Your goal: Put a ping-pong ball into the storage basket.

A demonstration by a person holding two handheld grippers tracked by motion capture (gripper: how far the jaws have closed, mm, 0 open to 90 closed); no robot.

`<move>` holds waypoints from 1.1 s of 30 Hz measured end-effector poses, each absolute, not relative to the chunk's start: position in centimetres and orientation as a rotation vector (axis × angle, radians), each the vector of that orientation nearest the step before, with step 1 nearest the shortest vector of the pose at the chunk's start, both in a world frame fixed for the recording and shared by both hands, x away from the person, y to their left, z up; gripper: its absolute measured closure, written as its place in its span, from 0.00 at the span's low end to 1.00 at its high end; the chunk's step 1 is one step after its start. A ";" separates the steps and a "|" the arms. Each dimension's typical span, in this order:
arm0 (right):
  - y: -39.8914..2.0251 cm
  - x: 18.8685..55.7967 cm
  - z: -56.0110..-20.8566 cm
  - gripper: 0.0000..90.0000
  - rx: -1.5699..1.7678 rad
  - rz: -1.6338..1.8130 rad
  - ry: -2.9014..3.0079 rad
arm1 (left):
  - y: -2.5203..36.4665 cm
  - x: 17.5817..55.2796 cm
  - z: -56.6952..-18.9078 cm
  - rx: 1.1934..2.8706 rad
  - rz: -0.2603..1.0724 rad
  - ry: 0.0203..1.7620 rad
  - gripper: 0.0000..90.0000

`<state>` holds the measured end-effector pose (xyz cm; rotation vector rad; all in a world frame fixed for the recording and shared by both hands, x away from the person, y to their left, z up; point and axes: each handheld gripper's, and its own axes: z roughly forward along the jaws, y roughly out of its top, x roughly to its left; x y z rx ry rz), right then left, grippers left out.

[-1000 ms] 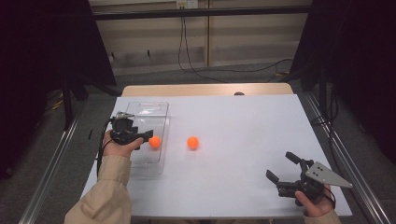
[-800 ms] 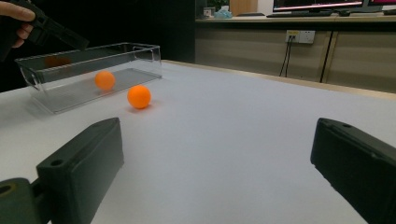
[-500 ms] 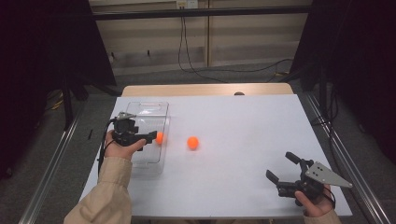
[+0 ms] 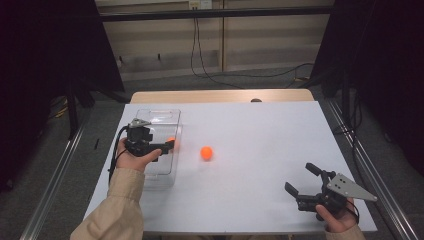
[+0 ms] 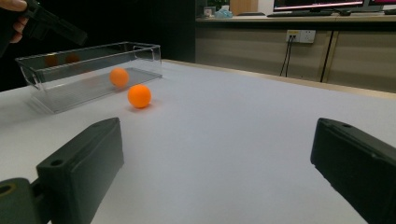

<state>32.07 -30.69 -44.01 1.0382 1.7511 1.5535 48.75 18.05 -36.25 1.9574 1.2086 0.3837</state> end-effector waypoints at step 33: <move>-30.5 32.2 -44.0 0.02 1.022 1.539 1.765 | 15.4 48.1 -35.4 1.982 0.353 1.094 0.14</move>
